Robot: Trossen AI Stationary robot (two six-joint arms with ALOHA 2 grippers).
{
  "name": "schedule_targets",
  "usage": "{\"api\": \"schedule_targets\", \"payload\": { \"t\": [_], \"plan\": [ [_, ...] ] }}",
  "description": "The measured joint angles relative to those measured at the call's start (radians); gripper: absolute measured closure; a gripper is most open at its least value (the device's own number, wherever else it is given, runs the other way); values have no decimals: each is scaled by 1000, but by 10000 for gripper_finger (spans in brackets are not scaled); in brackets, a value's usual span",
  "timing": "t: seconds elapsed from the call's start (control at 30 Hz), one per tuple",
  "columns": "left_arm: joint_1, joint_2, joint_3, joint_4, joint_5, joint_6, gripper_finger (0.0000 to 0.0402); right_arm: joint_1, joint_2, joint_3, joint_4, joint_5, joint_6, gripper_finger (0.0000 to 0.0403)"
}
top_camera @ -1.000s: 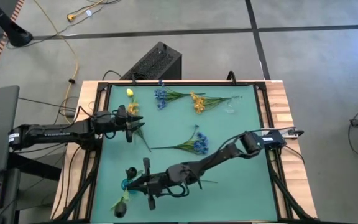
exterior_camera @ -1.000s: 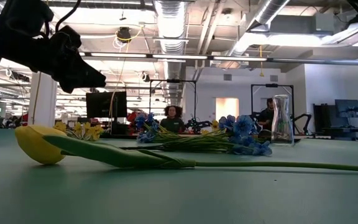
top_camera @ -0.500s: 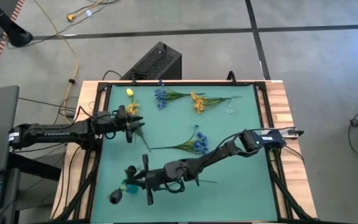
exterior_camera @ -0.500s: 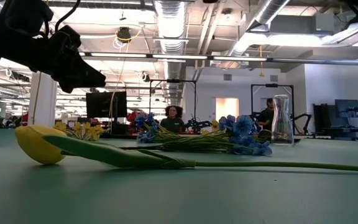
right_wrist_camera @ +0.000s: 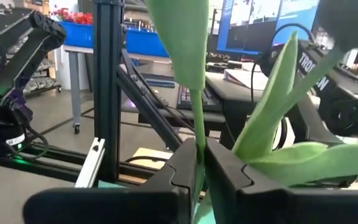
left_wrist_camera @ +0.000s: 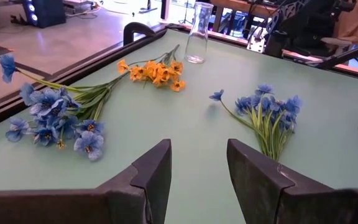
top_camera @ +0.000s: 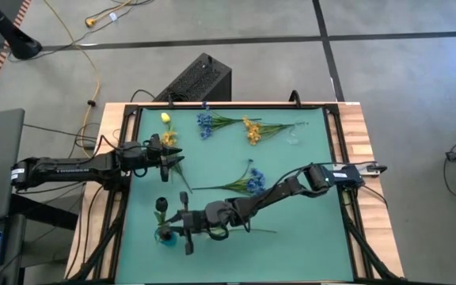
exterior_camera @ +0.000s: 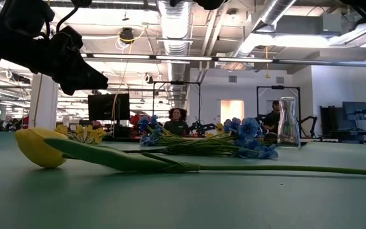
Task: Sort flowers into vase by color
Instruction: Put the black flower into the blue flower vase
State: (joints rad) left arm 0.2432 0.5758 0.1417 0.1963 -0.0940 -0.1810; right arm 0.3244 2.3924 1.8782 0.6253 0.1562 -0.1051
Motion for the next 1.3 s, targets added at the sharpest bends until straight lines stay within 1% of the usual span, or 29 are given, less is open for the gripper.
{"api": "schedule_targets", "payload": {
  "t": [0.07, 0.13, 0.23, 0.33, 0.43, 0.53, 0.63, 0.8, 0.9, 0.97, 1.07, 1.2, 1.3],
  "plan": [
    [0, 0, 0, 0, 0, 0, 258, 2, 0, 7, -12, 0, 0, 343],
    [0, 0, 0, 0, 0, 0, 258, 5, 0, 36, -70, 0, 1, 342],
    [0, 0, 0, -2, 0, -1, 258, 8, 0, 102, -215, -1, 13, 342],
    [0, 0, 0, -3, 0, -4, 258, 8, 0, 177, -356, -5, 76, 342],
    [0, 0, 0, -4, 0, -4, 258, 7, 0, 238, -475, -31, 146, 341],
    [0, 0, 0, -4, 1, -4, 258, 2, 0, 281, -579, -38, 175, 333],
    [0, 0, 0, -5, 1, -4, 258, 0, 0, 300, -620, -38, 193, 302],
    [0, 0, 0, -6, 1, -4, 258, -2, 0, 331, -703, -40, 195, 219],
    [0, 0, 0, -6, 1, -4, 258, -6, 0, 370, -795, -81, 195, 173],
    [0, 0, 0, -6, 1, -4, 258, -7, 0, 398, -854, -107, 195, 150],
    [0, 0, 0, -6, 1, -4, 258, -7, 0, 430, -924, -110, 203, 134],
    [0, 0, 0, -6, 1, -4, 258, -9, 0, 466, -1035, -110, 214, 132],
    [0, 0, -1, -6, 1, -4, 258, -19, -3, 479, -1093, -119, 275, 132]
  ]
}}
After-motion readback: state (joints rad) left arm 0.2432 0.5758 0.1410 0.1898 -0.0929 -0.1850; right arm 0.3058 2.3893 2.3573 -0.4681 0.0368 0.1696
